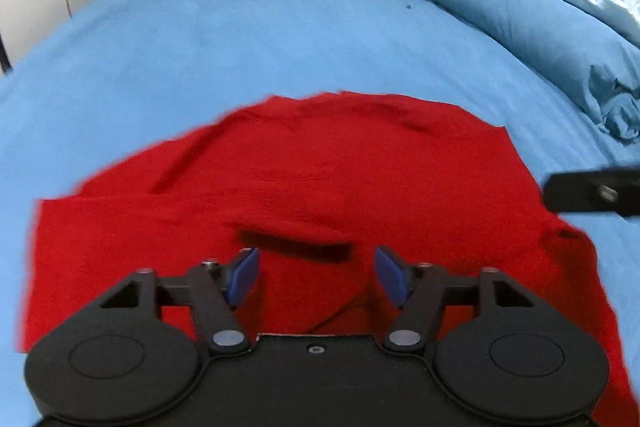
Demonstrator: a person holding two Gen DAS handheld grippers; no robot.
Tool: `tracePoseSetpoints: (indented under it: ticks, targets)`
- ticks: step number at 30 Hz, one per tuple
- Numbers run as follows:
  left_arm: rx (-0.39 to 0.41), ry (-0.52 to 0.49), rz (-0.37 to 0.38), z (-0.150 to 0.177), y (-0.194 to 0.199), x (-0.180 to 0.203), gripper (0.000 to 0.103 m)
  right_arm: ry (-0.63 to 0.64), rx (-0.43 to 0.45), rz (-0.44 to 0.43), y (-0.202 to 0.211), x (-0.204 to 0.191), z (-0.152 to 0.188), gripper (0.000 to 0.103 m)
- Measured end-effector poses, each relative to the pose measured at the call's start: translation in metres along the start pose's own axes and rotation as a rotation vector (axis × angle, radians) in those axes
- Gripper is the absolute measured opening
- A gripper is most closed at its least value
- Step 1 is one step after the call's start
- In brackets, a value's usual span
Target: Fold small clothes
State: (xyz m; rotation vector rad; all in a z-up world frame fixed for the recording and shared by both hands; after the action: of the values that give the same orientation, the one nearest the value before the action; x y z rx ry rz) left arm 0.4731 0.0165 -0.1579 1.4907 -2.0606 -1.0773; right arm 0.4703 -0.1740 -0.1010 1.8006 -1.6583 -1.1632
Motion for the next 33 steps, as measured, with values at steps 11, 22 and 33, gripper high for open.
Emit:
tracePoseSetpoints:
  ticks: [11, 22, 33]
  targets:
    - [-0.170, 0.042, -0.177, 0.091, 0.017, -0.095, 0.074, 0.520, -0.038, -0.023, -0.077, -0.130, 0.033, 0.088]
    - [-0.126, 0.161, -0.176, 0.108, 0.012, -0.112, 0.074, 0.631, -0.066, 0.129, -0.127, -0.169, 0.046, 0.020]
    - [-0.091, 0.184, -0.200, 0.093, 0.000, -0.120, 0.073, 0.164, 0.165, 0.237, -0.042, -0.038, -0.045, 0.020]
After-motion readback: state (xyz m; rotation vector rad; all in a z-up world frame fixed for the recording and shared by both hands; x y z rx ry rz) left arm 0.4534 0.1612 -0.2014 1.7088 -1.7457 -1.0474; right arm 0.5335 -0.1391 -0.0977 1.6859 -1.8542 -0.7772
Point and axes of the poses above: each gripper's, at about its wrist camera, not at the fingertips, and y roughly against the way its jaws point, x to its right, z to its underside, the point moved 2 cm from there along -y, roughly the way its jaws point, and after that the axes turned 13 degrees about -y, right-handed, at the moved point
